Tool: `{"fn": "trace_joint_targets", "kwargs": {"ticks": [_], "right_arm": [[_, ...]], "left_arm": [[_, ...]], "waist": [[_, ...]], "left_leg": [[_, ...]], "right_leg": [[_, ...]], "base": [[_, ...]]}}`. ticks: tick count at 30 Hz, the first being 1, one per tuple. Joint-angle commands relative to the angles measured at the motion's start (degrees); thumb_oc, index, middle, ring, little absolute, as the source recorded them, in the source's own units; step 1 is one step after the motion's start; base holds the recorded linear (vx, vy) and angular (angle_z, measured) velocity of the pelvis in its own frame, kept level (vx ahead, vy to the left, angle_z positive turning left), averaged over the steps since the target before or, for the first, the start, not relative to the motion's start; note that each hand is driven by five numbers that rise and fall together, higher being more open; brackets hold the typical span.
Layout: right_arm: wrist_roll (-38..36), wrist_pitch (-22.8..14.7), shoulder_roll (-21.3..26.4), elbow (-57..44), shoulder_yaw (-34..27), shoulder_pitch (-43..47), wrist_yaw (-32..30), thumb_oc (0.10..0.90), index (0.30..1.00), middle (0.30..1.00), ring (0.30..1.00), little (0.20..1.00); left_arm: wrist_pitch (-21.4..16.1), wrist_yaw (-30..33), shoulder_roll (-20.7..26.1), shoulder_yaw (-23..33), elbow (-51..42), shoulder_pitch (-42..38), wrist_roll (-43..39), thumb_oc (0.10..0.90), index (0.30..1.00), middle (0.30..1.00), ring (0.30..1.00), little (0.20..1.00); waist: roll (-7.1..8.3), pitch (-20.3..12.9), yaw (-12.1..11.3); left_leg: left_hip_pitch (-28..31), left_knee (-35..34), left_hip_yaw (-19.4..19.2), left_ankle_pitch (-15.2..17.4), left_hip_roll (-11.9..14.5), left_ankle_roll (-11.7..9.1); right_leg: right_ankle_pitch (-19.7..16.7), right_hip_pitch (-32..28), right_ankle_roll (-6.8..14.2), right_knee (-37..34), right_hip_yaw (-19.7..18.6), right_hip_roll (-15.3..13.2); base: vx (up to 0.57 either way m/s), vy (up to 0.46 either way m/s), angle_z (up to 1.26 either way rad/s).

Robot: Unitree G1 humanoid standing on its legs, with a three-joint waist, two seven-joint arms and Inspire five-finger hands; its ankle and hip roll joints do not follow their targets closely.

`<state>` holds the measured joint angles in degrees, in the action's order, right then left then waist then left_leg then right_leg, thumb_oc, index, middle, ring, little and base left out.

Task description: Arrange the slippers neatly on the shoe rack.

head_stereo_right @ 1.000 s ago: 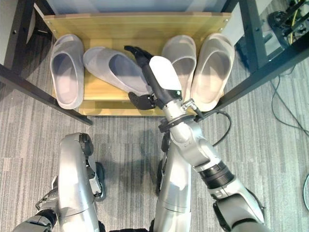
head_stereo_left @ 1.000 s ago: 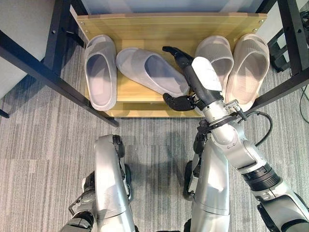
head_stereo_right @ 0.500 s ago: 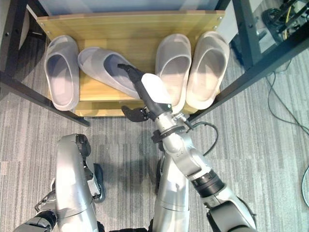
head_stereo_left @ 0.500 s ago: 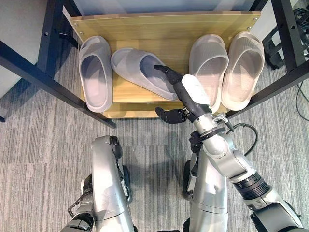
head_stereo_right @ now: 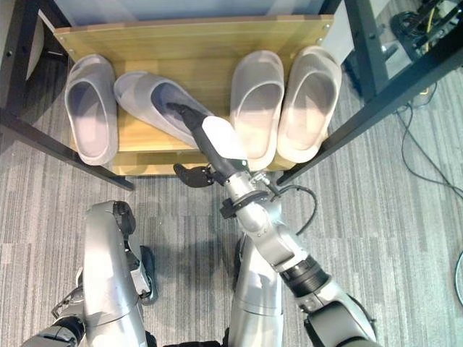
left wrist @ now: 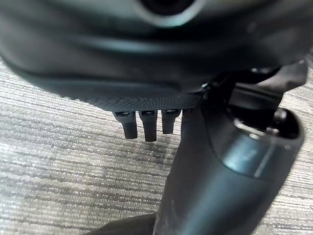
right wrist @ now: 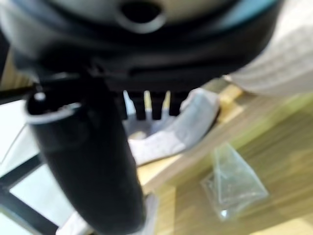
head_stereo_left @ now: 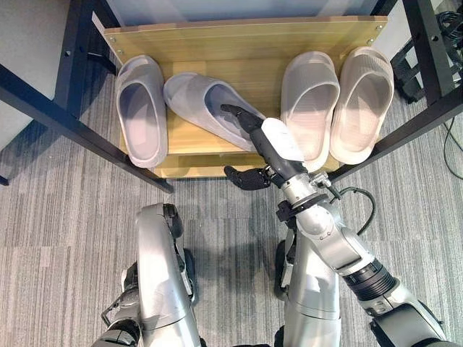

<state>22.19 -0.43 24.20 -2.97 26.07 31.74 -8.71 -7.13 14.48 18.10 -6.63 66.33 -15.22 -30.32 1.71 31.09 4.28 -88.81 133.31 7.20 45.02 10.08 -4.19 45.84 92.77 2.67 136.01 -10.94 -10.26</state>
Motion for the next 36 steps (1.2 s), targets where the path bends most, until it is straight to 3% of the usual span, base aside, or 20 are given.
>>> {"fn": "trace_joint_targets", "kwargs": {"ticks": [1,20,32,36], "right_arm": [[-1.24,-5.52,-1.08,-9.8,3.74,6.39,1.88,0.8,0.9,0.9,0.9,0.9],[-1.32,-8.65,-2.31,-19.97,6.1,5.37,5.27,0.8,0.9,0.9,0.9,0.9],[0.1,-9.1,-2.37,-17.8,5.82,10.75,-0.72,0.8,0.9,0.9,0.9,0.9],[5.79,-8.56,-0.75,-19.0,3.33,10.69,-4.42,0.8,0.9,0.9,0.9,0.9]], "left_arm": [[-1.04,0.73,-1.48,-1.27,0.55,1.82,1.33,0.8,0.9,0.9,0.9,0.9],[-0.94,0.35,-1.52,-0.86,0.77,2.94,1.82,0.8,0.9,0.9,0.9,0.9],[-2.06,2.48,-0.51,-2.75,-0.64,1.92,2.93,0.8,0.9,0.9,0.9,0.9],[-2.13,2.93,-0.72,-2.56,-0.42,2.06,3.44,0.8,0.9,0.9,0.9,0.9]], "waist": [[-1.19,-1.33,-2.75],[-1.41,-1.31,-1.99],[-2.04,-1.3,-2.24],[-2.07,-1.3,-2.09]], "left_leg": [[-1.14,0.51,7.58,-0.49,-1.98,1.9],[-1.14,0.61,7.59,-0.95,-1.99,1.55],[-1.14,0.83,7.54,-1.2,-2.03,1.67],[-1.14,0.82,7.62,-1.11,-1.99,1.74]], "right_leg": [[-1.44,-2.82,-2.67,-0.04,-5.88,0.68],[-1.44,-2.82,-2.58,0.19,-6.11,0.97],[-1.22,-2.82,-2.75,0.58,-5.8,0.77],[-1.16,-2.82,-2.73,0.64,-5.87,0.69]], "base": [[0.0,0.0,0.0],[0.0,-0.001,-0.01],[0.0,0.0,0.0],[0.0,0.0,0.0]]}}
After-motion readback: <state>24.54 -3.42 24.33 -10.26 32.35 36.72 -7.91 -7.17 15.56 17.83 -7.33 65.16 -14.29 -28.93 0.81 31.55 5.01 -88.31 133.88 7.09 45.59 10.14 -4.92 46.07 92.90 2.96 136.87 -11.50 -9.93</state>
